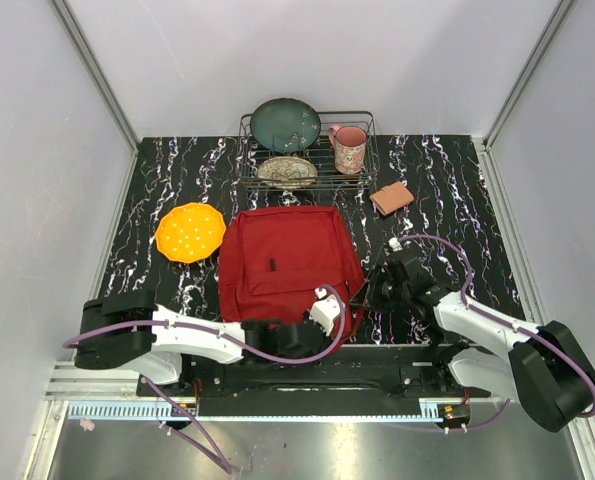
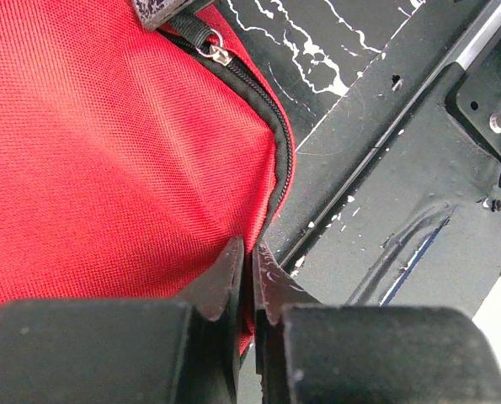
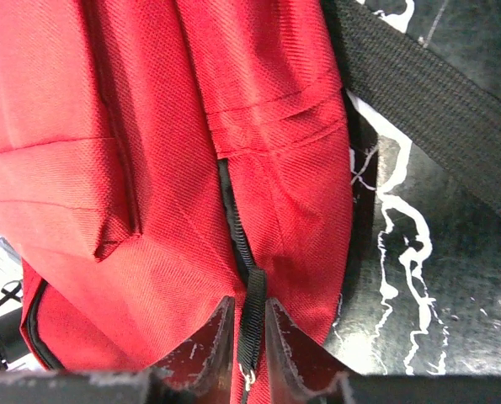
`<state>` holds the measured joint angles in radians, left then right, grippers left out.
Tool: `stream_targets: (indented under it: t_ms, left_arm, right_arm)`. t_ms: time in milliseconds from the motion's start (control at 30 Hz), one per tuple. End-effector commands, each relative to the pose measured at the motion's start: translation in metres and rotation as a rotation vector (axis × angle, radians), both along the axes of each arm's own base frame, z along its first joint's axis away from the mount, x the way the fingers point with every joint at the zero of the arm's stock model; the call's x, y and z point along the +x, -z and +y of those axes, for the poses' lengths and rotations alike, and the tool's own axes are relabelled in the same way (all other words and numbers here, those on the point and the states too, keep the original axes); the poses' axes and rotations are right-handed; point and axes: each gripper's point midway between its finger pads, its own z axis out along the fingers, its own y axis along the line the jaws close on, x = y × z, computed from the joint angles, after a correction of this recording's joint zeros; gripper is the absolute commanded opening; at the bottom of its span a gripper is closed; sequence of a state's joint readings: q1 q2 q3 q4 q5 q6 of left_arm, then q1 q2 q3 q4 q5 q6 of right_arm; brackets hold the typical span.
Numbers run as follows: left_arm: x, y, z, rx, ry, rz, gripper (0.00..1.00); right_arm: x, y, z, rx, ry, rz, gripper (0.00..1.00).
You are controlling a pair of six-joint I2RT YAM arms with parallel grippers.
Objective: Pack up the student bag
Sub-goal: Zip the student bag at the center of the board.
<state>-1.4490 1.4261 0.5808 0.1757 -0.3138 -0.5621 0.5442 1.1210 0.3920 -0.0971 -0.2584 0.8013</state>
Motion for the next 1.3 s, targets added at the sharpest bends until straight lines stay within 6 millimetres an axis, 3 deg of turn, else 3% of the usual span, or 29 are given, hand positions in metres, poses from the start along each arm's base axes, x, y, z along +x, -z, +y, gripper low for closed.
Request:
stream_targets:
  t_ms: [0, 200, 433, 600, 733, 900, 933, 1000, 1267]
  left_arm:
    - [-0.010, -0.021, -0.015, -0.098, 0.029, 0.026, 0.00]
    - [-0.010, -0.019, -0.014, -0.094, 0.028, 0.028, 0.00]
    - [-0.010, -0.020, -0.011, -0.096, 0.027, 0.029, 0.00]
    - [-0.015, -0.020, -0.009, -0.103, 0.042, 0.034, 0.00]
    - [-0.021, -0.021, -0.011, -0.108, 0.077, 0.029, 0.00]
    - [-0.029, -0.028, -0.016, -0.126, 0.111, 0.021, 0.00]
    - [-0.030, -0.030, -0.016, -0.128, 0.118, 0.016, 0.00]
    - [-0.034, -0.035, -0.017, -0.141, 0.131, 0.008, 0.00]
    - [-0.049, -0.041, -0.014, -0.166, 0.193, -0.027, 0.00]
  right_arm:
    - [0.004, -0.014, 0.014, 0.068, -0.042, -0.040, 0.24]
    - [0.004, -0.014, 0.014, 0.069, -0.042, -0.045, 0.00]
    - [0.014, -0.017, 0.002, 0.019, 0.027, -0.085, 0.00]
    - [0.039, -0.039, -0.011, 0.010, 0.158, -0.221, 0.00]
    - [0.062, -0.056, -0.009, 0.055, 0.225, -0.322, 0.00]
    - [0.077, -0.053, -0.002, 0.111, 0.275, -0.337, 0.00]
    - [0.082, -0.061, 0.001, 0.147, 0.287, -0.363, 0.00]
    - [0.084, -0.054, 0.000, 0.156, 0.314, -0.350, 0.00]
    - [0.093, -0.059, -0.006, 0.142, 0.355, -0.380, 0.00]
